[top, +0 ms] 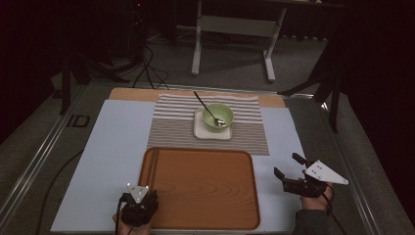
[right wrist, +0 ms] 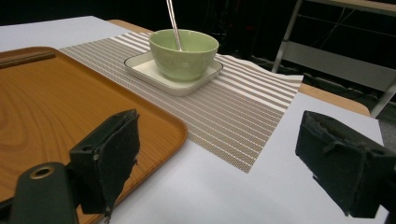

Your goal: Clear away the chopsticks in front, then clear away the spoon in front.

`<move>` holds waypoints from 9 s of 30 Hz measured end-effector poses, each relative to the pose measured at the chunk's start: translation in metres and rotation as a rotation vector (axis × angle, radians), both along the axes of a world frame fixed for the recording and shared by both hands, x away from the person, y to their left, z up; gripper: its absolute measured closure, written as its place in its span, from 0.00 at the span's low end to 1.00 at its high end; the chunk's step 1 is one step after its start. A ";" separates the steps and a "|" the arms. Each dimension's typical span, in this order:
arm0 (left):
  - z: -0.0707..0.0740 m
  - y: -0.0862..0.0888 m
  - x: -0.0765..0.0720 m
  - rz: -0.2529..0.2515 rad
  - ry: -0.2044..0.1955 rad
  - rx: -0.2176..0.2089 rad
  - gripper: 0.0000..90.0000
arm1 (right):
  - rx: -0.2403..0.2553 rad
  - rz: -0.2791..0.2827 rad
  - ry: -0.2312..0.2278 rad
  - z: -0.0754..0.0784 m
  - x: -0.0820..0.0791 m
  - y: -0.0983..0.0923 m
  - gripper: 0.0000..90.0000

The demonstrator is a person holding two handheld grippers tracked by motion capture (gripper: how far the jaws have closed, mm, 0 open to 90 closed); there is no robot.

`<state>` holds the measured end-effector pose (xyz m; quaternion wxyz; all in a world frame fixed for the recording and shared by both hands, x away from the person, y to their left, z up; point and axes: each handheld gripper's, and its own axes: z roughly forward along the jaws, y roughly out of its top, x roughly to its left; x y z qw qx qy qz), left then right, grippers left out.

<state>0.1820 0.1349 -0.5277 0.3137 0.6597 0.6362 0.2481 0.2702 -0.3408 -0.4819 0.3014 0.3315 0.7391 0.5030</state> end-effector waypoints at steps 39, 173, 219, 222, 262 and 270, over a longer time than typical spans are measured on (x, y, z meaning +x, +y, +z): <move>0.087 0.001 0.098 -0.220 -0.174 -0.160 0.60 | 0.000 -0.003 0.000 0.000 0.000 -0.002 0.15; 0.049 -0.092 0.337 -0.195 -0.121 -0.106 0.53 | 0.047 -0.011 0.013 -0.004 0.010 -0.008 0.14; 0.128 -0.089 0.282 -0.336 -0.350 -0.236 1.00 | 0.046 -0.014 0.005 -0.002 0.008 -0.007 0.14; 0.136 -0.078 0.275 -0.334 -0.364 -0.244 1.00 | 0.047 -0.018 0.002 -0.002 0.007 -0.008 0.15; 0.144 0.001 0.170 -0.345 -0.302 -0.245 1.00 | 0.024 -0.005 0.008 -0.002 0.005 -0.003 0.15; 0.128 0.009 0.153 -0.356 -0.266 -0.253 1.00 | 0.023 -0.006 0.007 -0.002 0.005 -0.002 0.15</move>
